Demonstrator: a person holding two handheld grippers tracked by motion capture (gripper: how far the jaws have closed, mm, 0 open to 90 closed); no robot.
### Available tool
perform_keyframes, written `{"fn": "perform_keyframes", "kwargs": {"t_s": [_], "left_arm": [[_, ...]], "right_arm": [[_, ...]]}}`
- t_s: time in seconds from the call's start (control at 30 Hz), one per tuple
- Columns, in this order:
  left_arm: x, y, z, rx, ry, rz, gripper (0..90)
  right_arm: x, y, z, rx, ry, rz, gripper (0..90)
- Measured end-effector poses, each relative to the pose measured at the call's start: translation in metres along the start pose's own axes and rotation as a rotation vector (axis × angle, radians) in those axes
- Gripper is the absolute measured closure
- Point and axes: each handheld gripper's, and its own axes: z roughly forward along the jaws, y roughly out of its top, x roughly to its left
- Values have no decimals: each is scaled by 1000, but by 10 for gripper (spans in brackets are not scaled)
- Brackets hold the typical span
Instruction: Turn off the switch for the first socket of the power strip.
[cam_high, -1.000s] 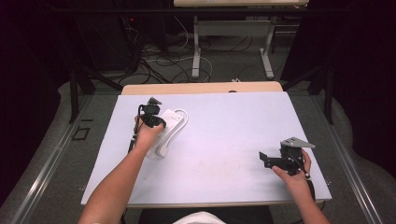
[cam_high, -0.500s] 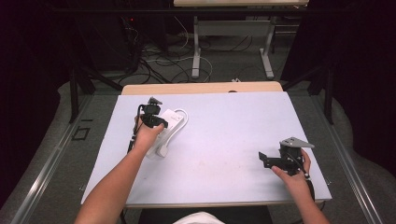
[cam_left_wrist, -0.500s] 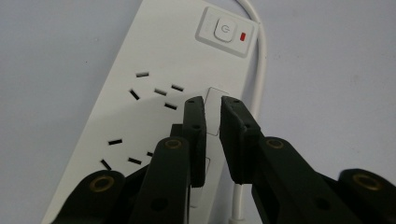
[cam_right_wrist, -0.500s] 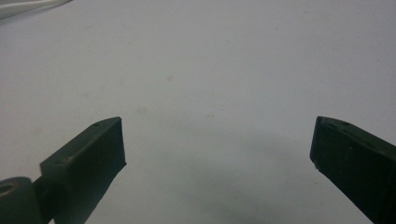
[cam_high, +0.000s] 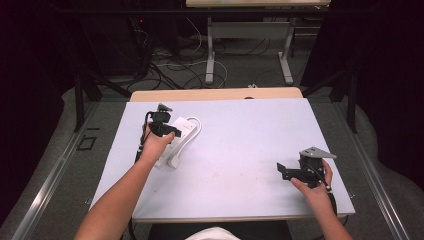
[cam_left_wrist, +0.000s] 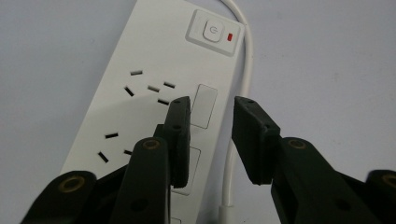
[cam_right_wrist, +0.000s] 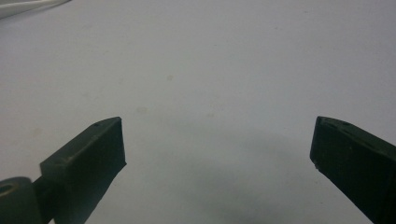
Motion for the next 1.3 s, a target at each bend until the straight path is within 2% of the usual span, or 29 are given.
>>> {"fn": "perform_keyframes", "kwargs": {"t_s": [0.43, 0.57, 0.67, 0.93, 1.07, 1.2, 1.3], "left_arm": [[-6, -3, -10, -22, -5, 10, 518], [-9, -5, -13, -29, -20, 17, 488], [-11, -7, -16, -25, -29, 32, 455], [-16, -10, -21, -39, -13, 60, 378], [-18, -12, -24, -46, -1, 99, 340], [-19, -14, -26, -66, -14, 142, 324], [-21, -16, -29, -72, -20, 153, 321]], "right_arm": [[0, 0, 0, 1, 2, 2, 26], [0, 0, 0, -5, -5, 5, 25], [0, 0, 0, 1, 2, 2, 25], [0, 0, 0, -4, -5, 4, 25], [0, 0, -1, -1, 0, -4, 26], [0, 0, -1, -1, -4, 4, 25], [0, 0, -2, 0, -3, -3, 26]]}}
